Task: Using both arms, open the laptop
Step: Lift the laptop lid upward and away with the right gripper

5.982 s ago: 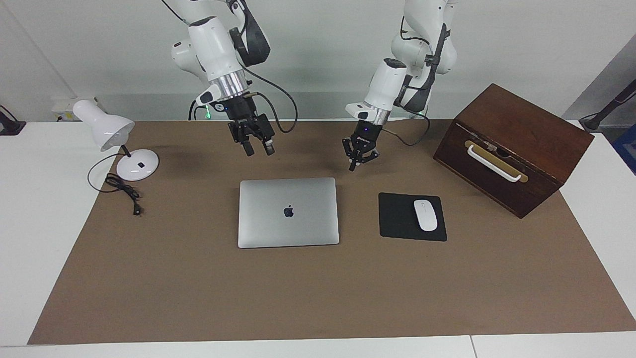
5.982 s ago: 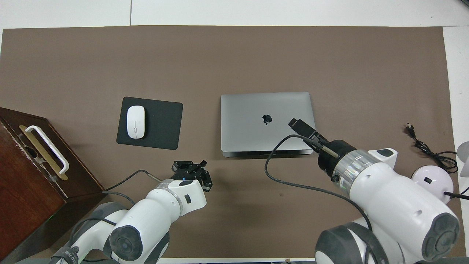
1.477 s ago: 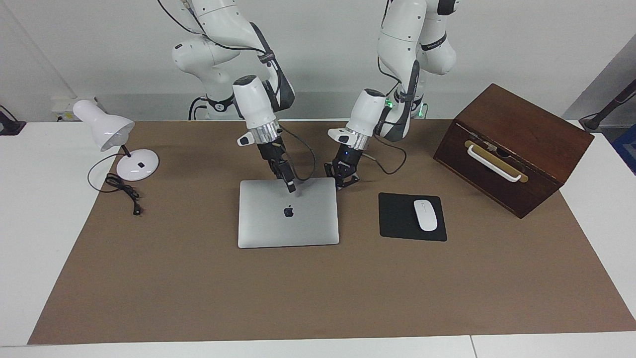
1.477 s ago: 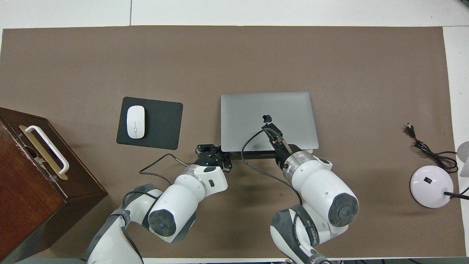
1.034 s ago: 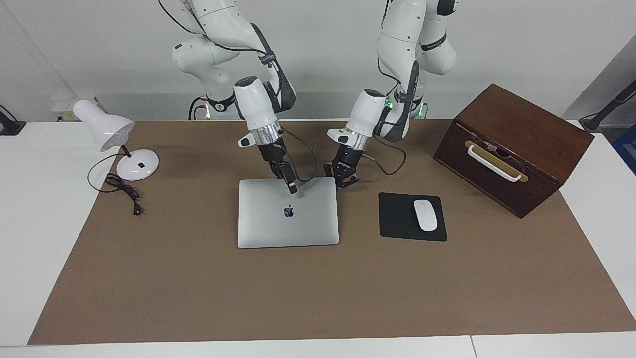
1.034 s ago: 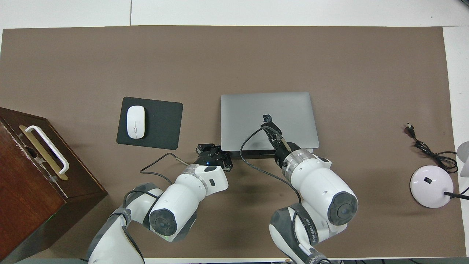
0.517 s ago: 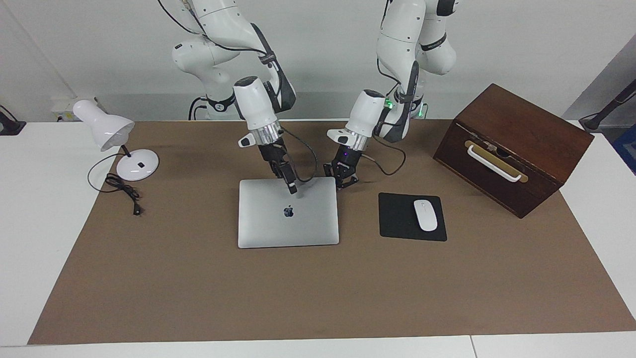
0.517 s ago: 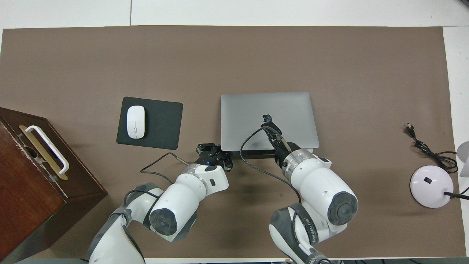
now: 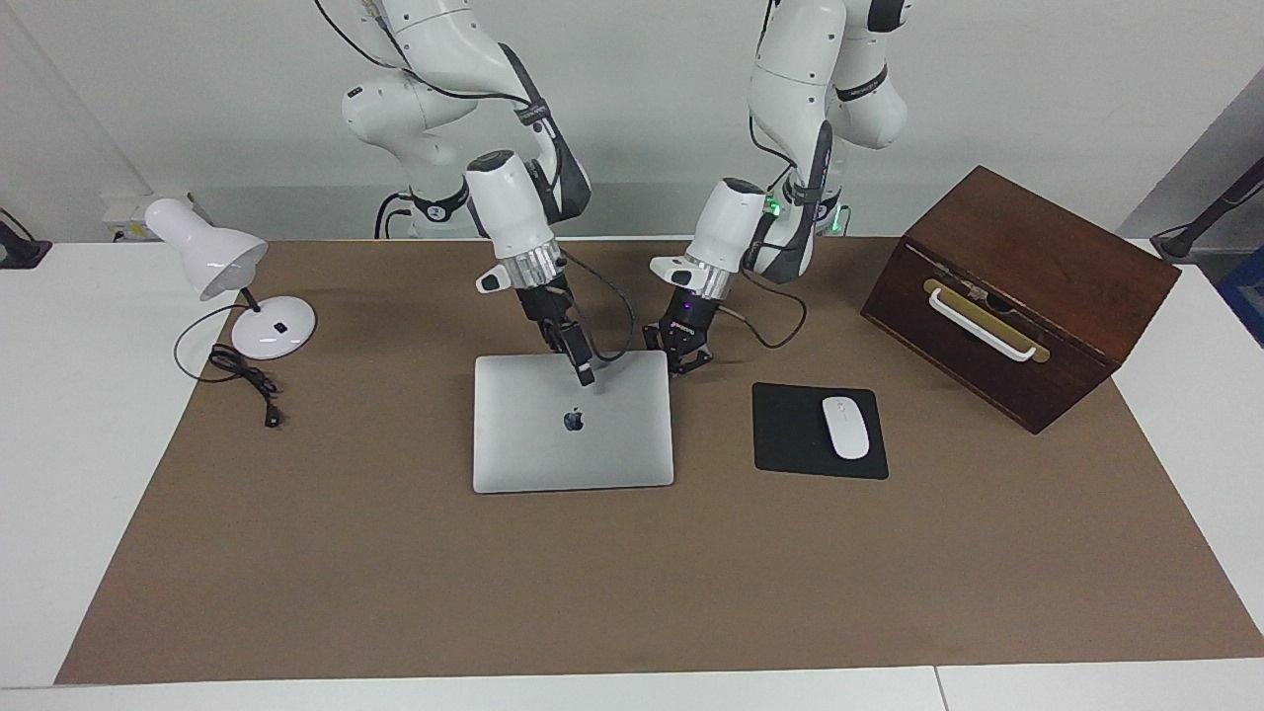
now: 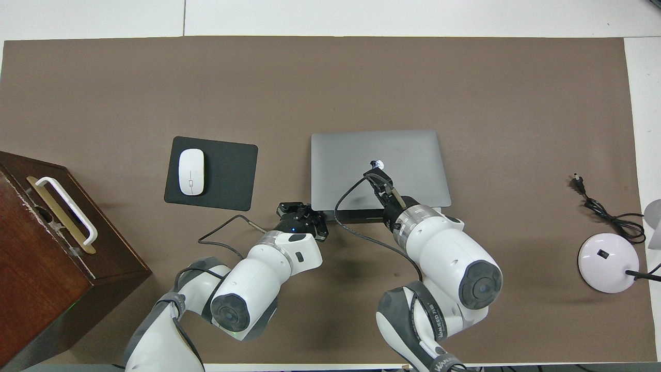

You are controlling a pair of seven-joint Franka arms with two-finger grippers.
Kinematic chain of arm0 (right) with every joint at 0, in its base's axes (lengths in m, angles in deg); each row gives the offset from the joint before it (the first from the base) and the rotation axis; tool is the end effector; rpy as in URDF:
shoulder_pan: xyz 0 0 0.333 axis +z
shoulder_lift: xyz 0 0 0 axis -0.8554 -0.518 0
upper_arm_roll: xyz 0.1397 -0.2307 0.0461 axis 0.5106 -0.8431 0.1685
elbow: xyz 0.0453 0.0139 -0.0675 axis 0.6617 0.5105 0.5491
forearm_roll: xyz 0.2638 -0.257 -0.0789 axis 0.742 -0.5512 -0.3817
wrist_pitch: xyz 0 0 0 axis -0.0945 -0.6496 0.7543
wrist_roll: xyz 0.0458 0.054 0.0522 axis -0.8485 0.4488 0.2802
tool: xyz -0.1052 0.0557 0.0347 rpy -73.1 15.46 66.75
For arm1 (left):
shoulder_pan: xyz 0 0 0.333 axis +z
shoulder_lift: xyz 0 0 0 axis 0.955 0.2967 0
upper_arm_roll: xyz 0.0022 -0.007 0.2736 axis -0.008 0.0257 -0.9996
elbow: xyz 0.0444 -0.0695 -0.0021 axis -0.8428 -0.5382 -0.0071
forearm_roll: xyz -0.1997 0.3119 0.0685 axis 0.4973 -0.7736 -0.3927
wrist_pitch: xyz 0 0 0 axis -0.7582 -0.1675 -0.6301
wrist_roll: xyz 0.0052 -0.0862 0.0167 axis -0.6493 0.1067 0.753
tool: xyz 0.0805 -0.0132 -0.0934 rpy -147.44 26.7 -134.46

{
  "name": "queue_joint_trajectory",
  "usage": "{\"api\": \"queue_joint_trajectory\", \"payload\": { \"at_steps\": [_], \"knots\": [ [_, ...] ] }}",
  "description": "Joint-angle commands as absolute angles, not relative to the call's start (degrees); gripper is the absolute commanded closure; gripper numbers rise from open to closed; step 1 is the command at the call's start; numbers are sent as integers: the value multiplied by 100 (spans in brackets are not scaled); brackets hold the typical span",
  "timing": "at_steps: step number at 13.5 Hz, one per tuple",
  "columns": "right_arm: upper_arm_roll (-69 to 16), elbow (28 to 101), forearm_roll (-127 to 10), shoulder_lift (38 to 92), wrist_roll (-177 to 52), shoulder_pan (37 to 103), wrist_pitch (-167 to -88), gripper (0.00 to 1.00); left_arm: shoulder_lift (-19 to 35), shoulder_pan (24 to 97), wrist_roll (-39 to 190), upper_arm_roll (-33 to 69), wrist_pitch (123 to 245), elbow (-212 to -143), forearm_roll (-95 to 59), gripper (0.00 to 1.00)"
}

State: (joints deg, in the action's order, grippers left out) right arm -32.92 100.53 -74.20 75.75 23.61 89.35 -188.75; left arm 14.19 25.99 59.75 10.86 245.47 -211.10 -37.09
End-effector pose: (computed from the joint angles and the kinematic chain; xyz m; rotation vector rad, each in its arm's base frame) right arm 0.4613 0.2573 0.2972 -2.2228 1.3094 -0.3682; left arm 0.3882 -0.3353 0.2285 2.5919 -0.8640 0.9765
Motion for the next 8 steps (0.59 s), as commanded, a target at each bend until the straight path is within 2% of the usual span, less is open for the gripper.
{"api": "queue_joint_trajectory", "payload": {
  "at_steps": [1, 8],
  "knots": [
    [-3289, 9603, -7312, 7407, 2135, 8868, -18563, 0, 1718, 2598, 5910, 1100, 24631, -20978, -3701, 100],
    [-3289, 8759, -7382, 7257, 2135, 8684, -17413, 0, 1718, 2590, 5910, 1100, 24631, -20969, -3709, 100]
  ]
}}
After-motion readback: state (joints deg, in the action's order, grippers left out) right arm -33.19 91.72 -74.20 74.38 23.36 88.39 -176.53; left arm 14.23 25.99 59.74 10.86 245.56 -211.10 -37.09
